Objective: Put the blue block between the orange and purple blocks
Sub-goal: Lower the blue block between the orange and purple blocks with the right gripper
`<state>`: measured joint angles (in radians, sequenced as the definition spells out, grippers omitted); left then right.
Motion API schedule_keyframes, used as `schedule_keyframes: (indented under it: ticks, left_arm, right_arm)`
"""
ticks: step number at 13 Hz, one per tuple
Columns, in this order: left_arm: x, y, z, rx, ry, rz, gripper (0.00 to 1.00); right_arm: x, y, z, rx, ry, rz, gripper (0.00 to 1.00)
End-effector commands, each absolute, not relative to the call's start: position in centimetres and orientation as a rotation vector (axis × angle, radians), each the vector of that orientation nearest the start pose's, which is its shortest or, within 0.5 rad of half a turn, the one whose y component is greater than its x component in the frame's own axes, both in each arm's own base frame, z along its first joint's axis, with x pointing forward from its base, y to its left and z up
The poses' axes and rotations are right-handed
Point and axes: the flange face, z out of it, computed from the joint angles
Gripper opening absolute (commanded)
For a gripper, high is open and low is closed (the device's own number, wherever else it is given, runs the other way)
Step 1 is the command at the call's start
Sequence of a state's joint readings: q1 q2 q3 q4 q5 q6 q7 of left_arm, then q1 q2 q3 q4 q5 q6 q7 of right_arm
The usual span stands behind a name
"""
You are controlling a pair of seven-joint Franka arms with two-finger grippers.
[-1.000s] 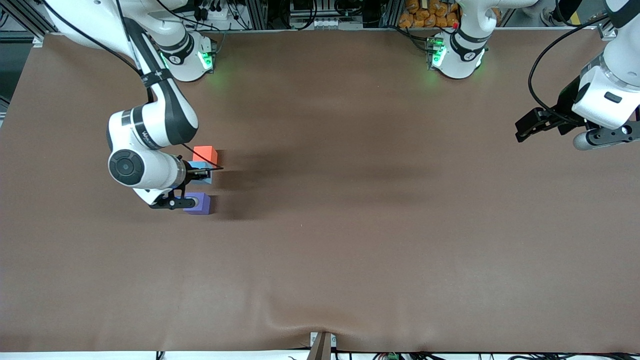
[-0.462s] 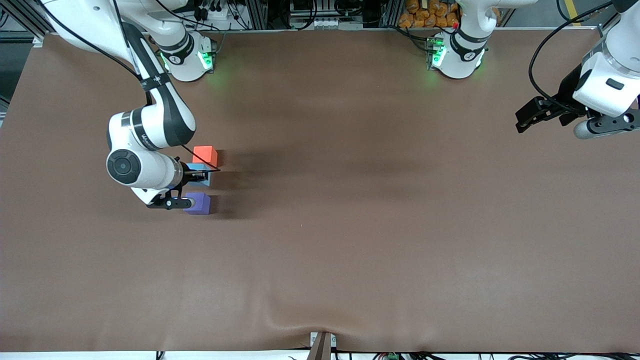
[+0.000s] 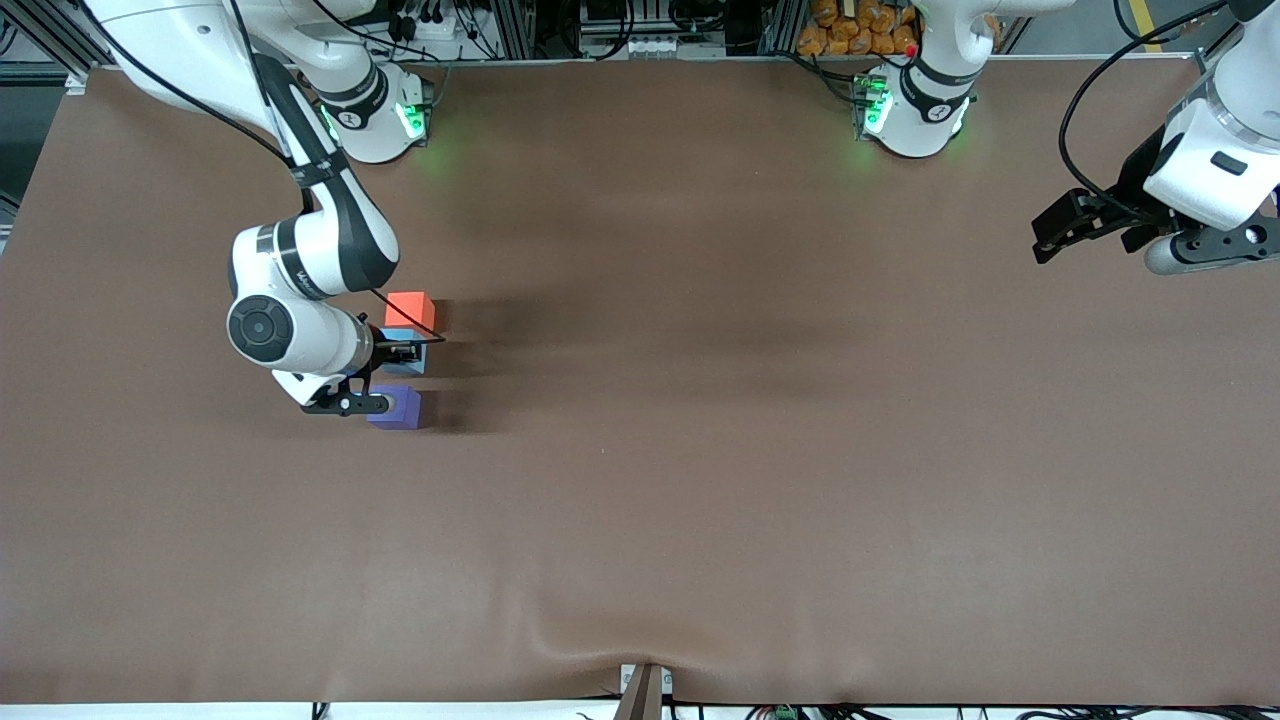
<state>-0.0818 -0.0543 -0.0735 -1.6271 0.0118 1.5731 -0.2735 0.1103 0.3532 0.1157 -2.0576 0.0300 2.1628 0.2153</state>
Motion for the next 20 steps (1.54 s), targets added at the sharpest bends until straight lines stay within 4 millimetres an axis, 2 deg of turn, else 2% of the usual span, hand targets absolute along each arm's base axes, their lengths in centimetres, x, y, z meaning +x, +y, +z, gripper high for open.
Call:
schedule_keyframes:
  ticks: [1, 8, 11, 13, 14, 15, 16, 17, 18, 20]
  left_arm:
    - [52.8, -8.5, 63.4, -3.103, -0.148, -0.016, 1.0]
    - [53.1, -8.5, 63.3, -3.103, -0.115, -0.016, 1.0]
    - [52.8, -8.4, 63.4, -3.092, 0.025, -0.014, 1.0]
    - [52.9, -8.2, 63.5, -3.092, 0.025, -0.016, 1.0]
    - [52.9, -8.1, 63.5, -3.092, 0.023, -0.016, 1.0]
    - [52.9, -8.1, 63.4, -3.092, 0.02, -0.014, 1.0]
    - [52.9, -8.1, 63.5, -3.092, 0.018, -0.016, 1.0]
    - [52.9, -7.9, 63.6, -3.092, 0.015, -0.018, 1.0]
    - [52.9, -7.8, 63.6, -3.092, 0.013, -0.021, 1.0]
    - [52.9, -7.8, 63.7, -3.094, 0.013, -0.023, 1.0]
  right_arm:
    - [54.3, 12.0, 23.2, -3.112, 0.0, 0.364, 0.0]
    - [54.1, 11.5, 21.0, -3.118, -0.004, 0.347, 0.0]
    - [54.2, 11.1, 20.7, -3.117, 0.007, 0.34, 0.0]
    - [54.3, 11.1, 20.2, -3.116, 0.008, 0.328, 0.0]
    - [54.3, 11.1, 19.9, -3.115, 0.008, 0.338, 0.1]
    - [54.3, 11.0, 19.8, -3.114, 0.012, 0.343, 0.63]
    - [54.4, 10.9, 20.0, -3.114, 0.017, 0.347, 1.0]
    - [54.7, 10.5, 20.4, -3.113, 0.024, 0.354, 1.0]
    - [55.4, 10.4, 21.6, -3.114, 0.03, 0.373, 1.0]
    - [57.6, 10.9, 26.3, -3.111, 0.041, 0.504, 1.0]
